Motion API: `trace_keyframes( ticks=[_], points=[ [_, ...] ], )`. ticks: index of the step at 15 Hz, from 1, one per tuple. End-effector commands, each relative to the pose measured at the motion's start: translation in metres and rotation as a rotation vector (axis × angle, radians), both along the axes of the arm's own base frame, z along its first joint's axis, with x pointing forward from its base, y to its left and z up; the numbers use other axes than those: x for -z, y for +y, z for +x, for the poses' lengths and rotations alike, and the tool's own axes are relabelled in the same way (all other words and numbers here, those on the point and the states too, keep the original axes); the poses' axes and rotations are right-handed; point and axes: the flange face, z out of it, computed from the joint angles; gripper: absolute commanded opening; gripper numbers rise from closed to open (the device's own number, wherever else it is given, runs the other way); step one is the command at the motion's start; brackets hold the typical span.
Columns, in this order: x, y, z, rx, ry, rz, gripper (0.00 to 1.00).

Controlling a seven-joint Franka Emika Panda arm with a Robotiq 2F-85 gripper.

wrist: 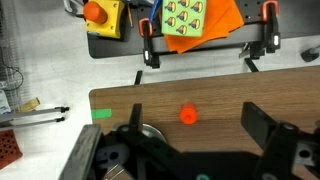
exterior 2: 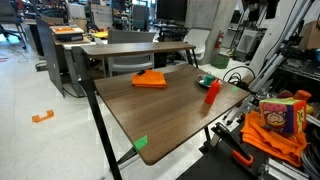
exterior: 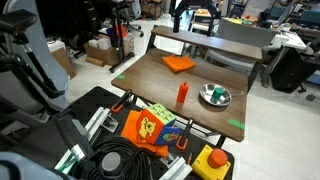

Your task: Move the orange object backwards.

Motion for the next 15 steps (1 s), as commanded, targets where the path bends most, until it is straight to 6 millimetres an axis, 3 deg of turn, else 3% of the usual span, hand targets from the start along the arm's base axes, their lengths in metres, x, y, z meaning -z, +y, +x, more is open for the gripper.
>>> trace_keyframes(
  ticks=[1, 5, 15],
  points=[
    [0.019, 0.001, 0.015, -0.002, -0.073, -0.038, 1.00],
    [0.058, 0.003, 0.023, 0.002, -0.108, -0.113, 1.00],
    [0.158, -0.016, 0.031, 0.049, 0.035, -0.227, 1.00]
  ],
)
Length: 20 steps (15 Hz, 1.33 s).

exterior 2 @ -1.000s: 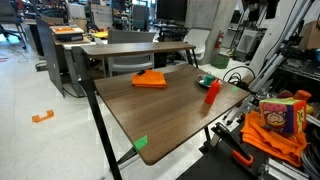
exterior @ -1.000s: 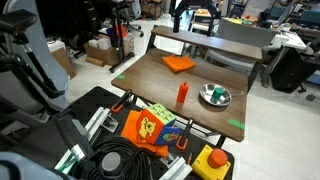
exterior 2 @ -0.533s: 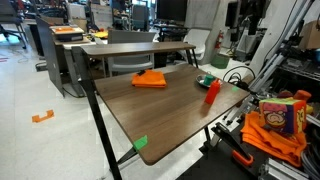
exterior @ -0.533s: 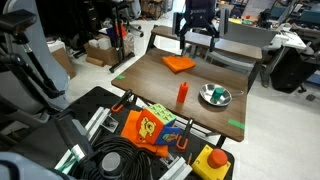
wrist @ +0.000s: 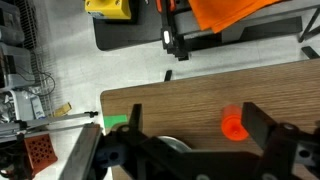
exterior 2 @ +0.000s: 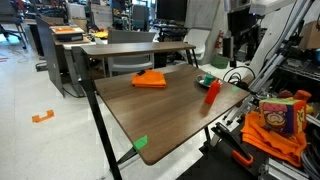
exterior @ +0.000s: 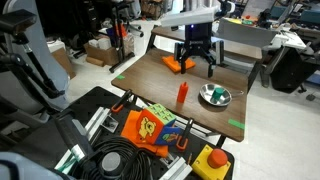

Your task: Move the orange object backwards.

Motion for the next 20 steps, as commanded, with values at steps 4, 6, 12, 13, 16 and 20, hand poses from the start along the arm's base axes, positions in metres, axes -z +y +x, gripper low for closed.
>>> trace_keyframes(
  ticks=[4, 6, 12, 13, 16, 20],
  points=[
    [0.046, 0.011, 0.024, 0.016, 0.009, -0.054, 1.00],
    [0.056, 0.024, 0.033, 0.024, -0.017, -0.054, 1.00],
    [0.078, 0.056, 0.054, 0.036, -0.102, -0.051, 1.00],
    [0.082, 0.058, 0.055, 0.036, -0.102, -0.056, 1.00],
    [0.092, 0.061, 0.054, 0.033, -0.082, -0.076, 1.00],
    [0.100, 0.057, 0.047, 0.023, -0.054, -0.099, 1.00]
  ],
)
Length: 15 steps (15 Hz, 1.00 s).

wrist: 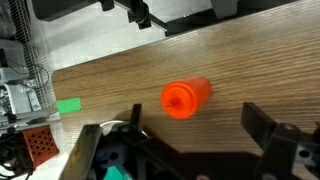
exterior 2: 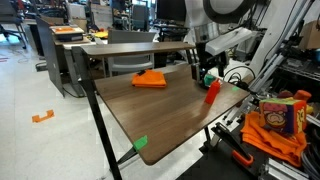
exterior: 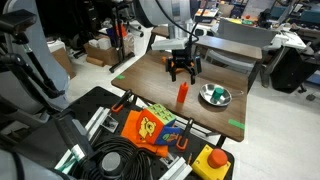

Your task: Move the orange object backwards.

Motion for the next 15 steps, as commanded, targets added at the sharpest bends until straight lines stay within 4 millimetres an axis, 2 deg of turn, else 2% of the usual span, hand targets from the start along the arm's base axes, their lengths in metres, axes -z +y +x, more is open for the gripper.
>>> trace_keyframes(
  ticks=[1, 12, 13, 14, 15],
  points=[
    [0.007, -0.003, -0.001, -0.006, 0.006, -0.042, 1.00],
    [0.034, -0.011, -0.013, -0.043, 0.064, -0.110, 1.00],
    [0.036, -0.011, -0.014, -0.047, 0.068, -0.115, 0.75],
    [0.039, -0.011, -0.014, -0.051, 0.068, -0.119, 0.74],
    [0.040, -0.011, -0.014, -0.054, 0.069, -0.123, 0.65]
  ],
)
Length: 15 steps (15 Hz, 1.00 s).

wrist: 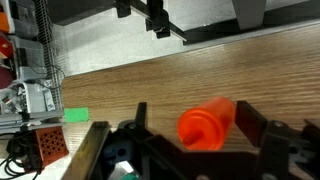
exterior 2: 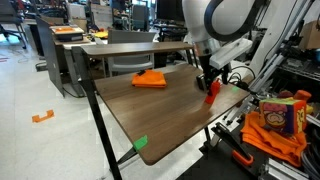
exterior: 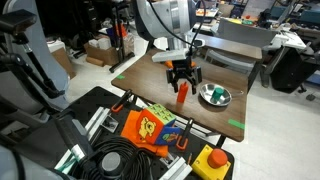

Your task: Move the orange object backwards.

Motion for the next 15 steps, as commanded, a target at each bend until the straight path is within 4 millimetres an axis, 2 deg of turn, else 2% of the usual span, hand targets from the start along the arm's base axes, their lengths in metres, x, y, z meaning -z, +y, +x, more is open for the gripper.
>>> trace_keyframes(
  ticks=[1, 5, 7, 10, 12, 15],
  points=[
    [0.007, 0.001, 0.000, -0.015, 0.001, -0.052, 0.58],
    [0.008, 0.002, 0.002, -0.026, -0.008, -0.066, 0.27],
    [0.002, 0.005, 0.005, -0.035, -0.025, -0.064, 0.13],
    [-0.024, 0.011, 0.016, -0.026, -0.074, -0.017, 0.12],
    [-0.048, 0.014, 0.028, -0.005, -0.138, 0.028, 0.12],
    [-0.085, 0.015, 0.057, 0.108, -0.218, 0.148, 0.12]
  ],
)
